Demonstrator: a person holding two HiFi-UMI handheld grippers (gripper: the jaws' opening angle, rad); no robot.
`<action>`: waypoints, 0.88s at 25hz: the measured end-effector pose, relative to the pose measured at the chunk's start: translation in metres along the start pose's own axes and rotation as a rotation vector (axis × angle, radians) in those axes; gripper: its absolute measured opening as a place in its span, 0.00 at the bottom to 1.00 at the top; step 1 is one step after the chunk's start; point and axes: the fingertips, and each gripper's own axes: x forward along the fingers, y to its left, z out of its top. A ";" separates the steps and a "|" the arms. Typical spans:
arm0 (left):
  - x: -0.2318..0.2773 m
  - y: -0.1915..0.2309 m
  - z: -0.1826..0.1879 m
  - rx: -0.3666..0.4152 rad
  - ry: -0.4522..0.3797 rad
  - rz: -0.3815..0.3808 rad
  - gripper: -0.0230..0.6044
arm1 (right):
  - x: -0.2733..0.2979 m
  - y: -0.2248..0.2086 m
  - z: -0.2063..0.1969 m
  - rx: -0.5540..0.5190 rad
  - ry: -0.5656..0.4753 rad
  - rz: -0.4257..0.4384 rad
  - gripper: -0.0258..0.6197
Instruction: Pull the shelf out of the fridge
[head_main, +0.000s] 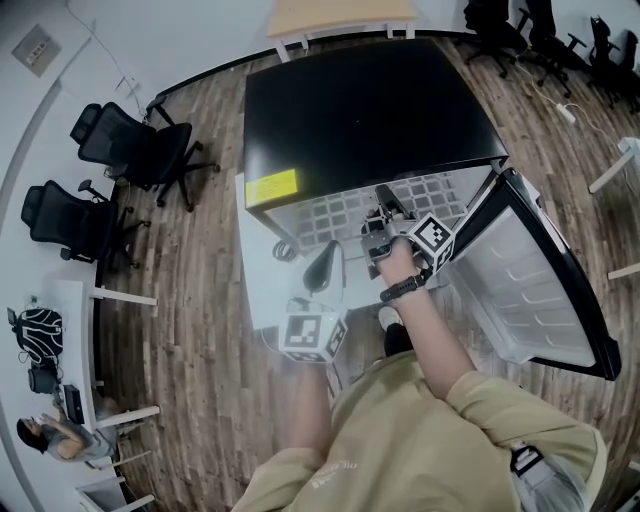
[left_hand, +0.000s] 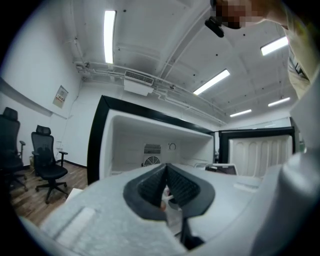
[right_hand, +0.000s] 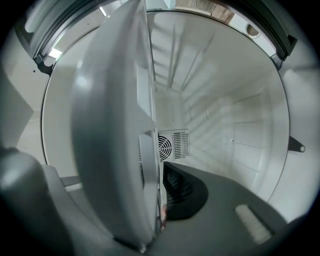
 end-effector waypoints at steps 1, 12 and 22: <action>-0.002 -0.001 0.001 0.000 -0.002 -0.003 0.04 | -0.004 0.000 -0.001 -0.001 0.001 -0.001 0.17; -0.039 -0.023 0.007 -0.014 -0.031 -0.030 0.04 | -0.055 0.005 -0.018 0.008 0.037 0.008 0.17; -0.067 -0.030 0.027 -0.019 -0.040 -0.038 0.04 | -0.085 0.026 -0.026 0.007 0.029 0.000 0.17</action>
